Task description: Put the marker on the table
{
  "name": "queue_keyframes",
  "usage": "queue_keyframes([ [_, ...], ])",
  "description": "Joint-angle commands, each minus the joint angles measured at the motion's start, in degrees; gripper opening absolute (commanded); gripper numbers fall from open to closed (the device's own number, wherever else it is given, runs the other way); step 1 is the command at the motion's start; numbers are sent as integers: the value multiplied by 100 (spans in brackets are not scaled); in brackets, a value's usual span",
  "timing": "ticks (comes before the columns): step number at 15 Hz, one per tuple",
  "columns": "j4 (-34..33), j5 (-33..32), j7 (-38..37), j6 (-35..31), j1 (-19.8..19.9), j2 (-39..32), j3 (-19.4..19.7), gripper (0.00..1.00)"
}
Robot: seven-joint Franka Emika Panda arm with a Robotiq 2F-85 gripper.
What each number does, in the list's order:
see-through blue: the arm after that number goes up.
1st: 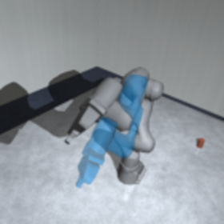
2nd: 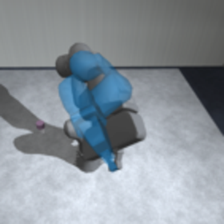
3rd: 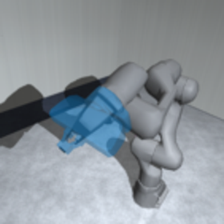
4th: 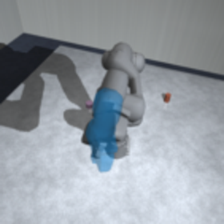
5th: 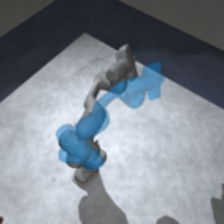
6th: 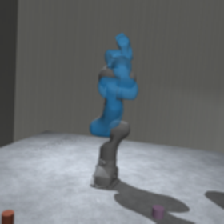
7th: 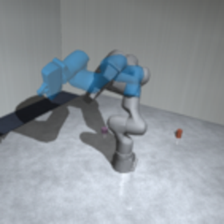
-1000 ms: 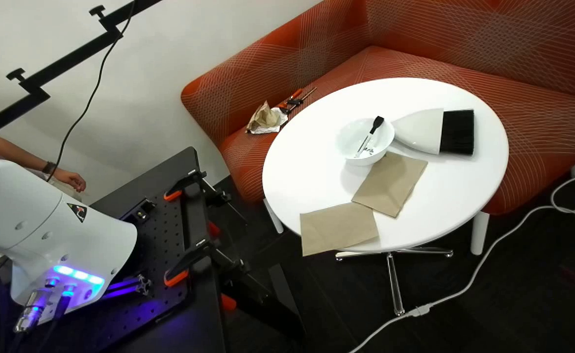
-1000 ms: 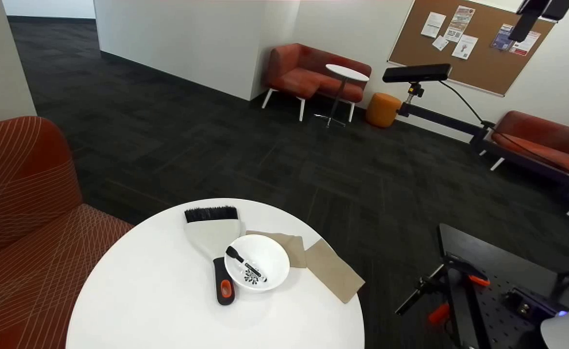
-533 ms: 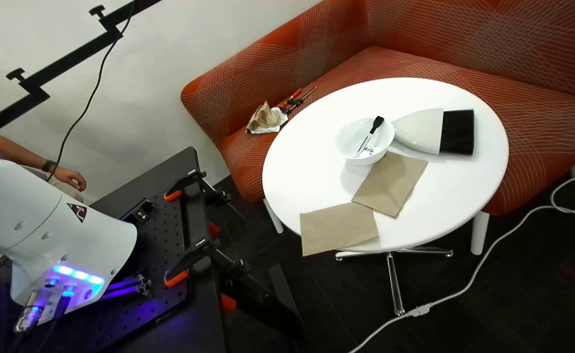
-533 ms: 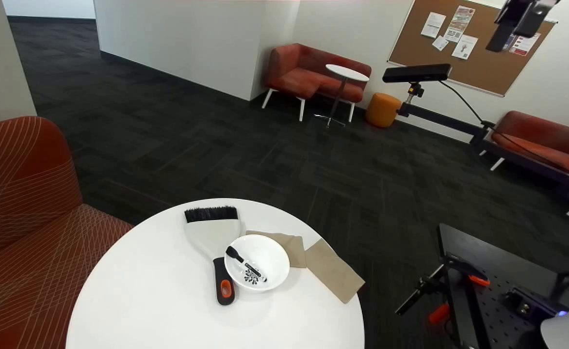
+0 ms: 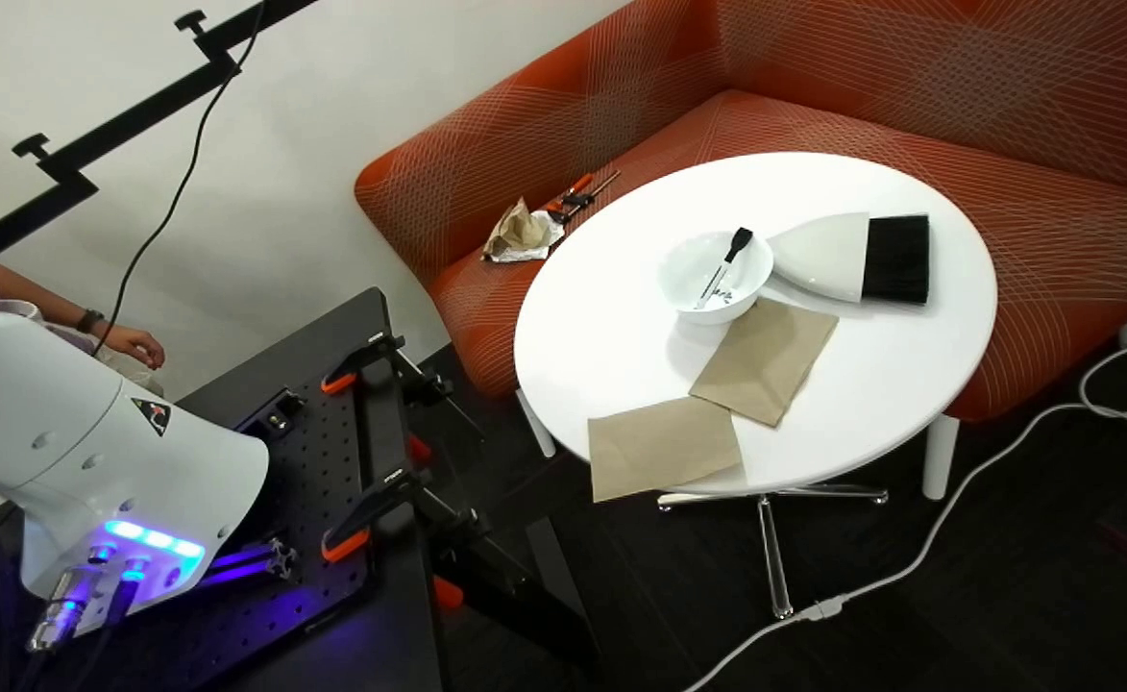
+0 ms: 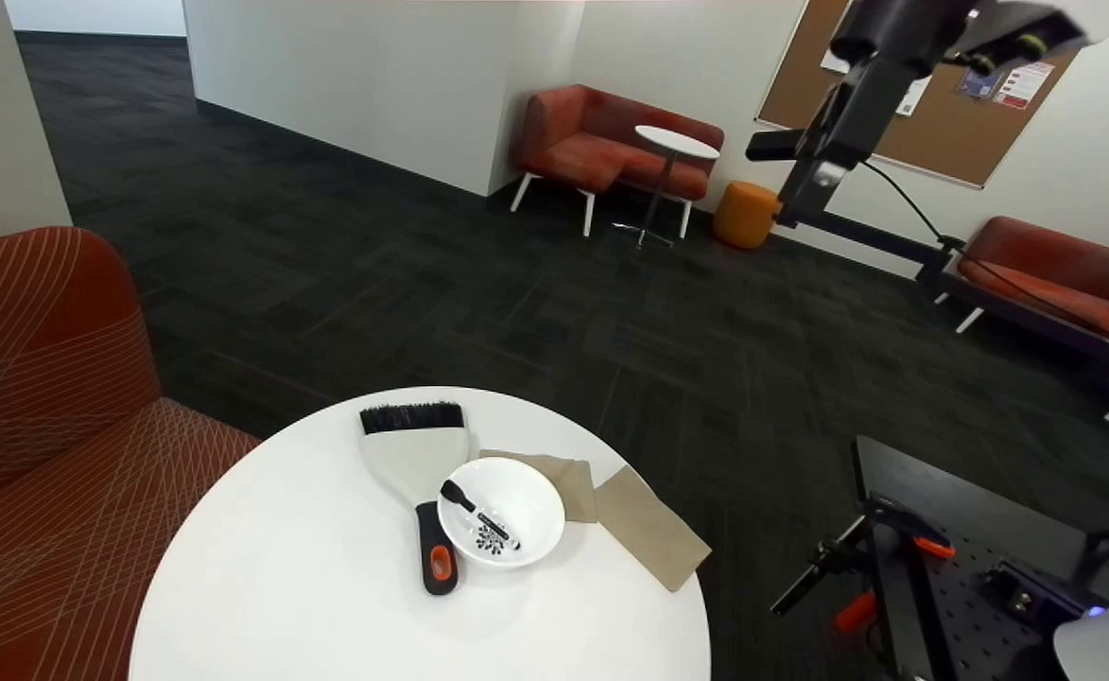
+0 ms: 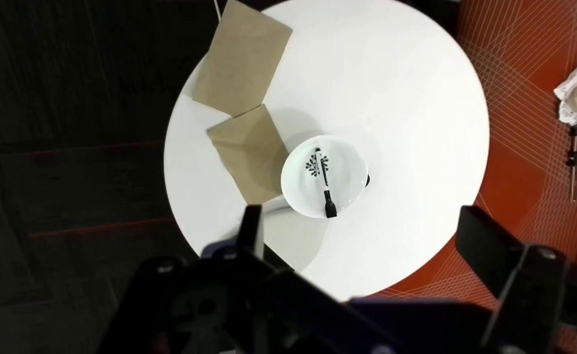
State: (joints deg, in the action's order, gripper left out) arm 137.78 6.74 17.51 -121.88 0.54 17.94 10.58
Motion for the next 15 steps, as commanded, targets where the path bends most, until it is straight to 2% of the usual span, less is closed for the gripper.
queue_keyframes([
  [1, 109, 285, 94, -1104, -101, -754, -201, 100],
  [4, 159, 490, 70, -1930, -170, -1392, -415, 100],
  [6, 117, 602, 46, -2238, -174, -1761, -573, 100],
  [8, 56, 638, 40, -2242, -154, -2031, -719, 100],
  [9, 165, 486, -12, -2165, -69, -1816, -717, 100],
  [15, 143, 485, -14, -2169, -31, -1911, -762, 100],
])
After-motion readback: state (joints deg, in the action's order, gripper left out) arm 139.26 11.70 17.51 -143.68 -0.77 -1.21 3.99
